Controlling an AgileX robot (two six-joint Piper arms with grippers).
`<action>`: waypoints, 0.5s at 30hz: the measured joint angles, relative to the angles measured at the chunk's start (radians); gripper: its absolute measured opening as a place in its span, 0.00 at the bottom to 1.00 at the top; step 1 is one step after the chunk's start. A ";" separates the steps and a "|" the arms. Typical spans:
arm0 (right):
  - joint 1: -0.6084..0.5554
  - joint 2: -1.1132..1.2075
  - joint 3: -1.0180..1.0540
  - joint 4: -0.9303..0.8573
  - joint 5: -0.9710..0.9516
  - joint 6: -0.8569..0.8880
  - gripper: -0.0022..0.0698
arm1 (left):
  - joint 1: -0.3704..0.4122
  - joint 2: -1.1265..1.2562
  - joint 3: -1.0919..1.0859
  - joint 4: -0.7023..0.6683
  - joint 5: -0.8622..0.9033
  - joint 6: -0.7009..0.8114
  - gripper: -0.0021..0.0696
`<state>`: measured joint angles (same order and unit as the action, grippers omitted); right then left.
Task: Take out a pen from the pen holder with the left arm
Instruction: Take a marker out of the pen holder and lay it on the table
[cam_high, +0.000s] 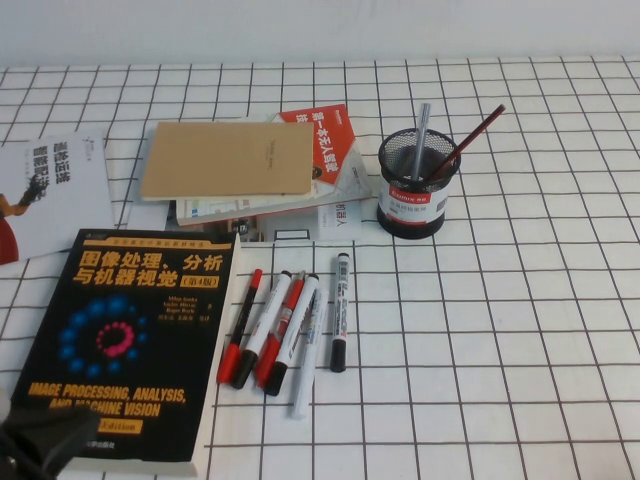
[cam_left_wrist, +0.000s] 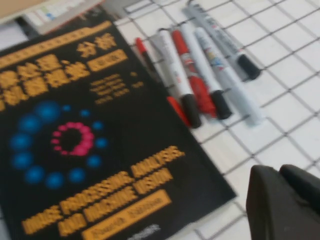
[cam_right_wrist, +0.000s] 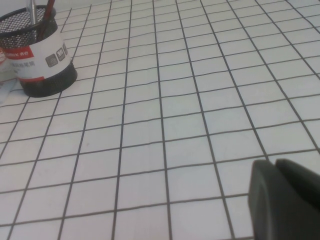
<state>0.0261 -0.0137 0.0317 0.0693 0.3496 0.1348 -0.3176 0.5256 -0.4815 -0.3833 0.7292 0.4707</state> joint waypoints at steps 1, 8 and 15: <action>0.000 0.000 0.000 0.000 0.000 0.000 0.01 | 0.000 -0.011 0.013 0.026 -0.021 0.000 0.03; 0.000 0.000 0.000 0.000 0.000 0.000 0.01 | 0.012 -0.215 0.199 0.146 -0.239 -0.015 0.03; 0.000 0.000 0.000 0.000 0.000 0.000 0.01 | 0.155 -0.490 0.434 0.164 -0.441 -0.239 0.03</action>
<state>0.0261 -0.0137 0.0317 0.0693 0.3496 0.1348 -0.1624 0.0354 -0.0480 -0.2191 0.2884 0.2321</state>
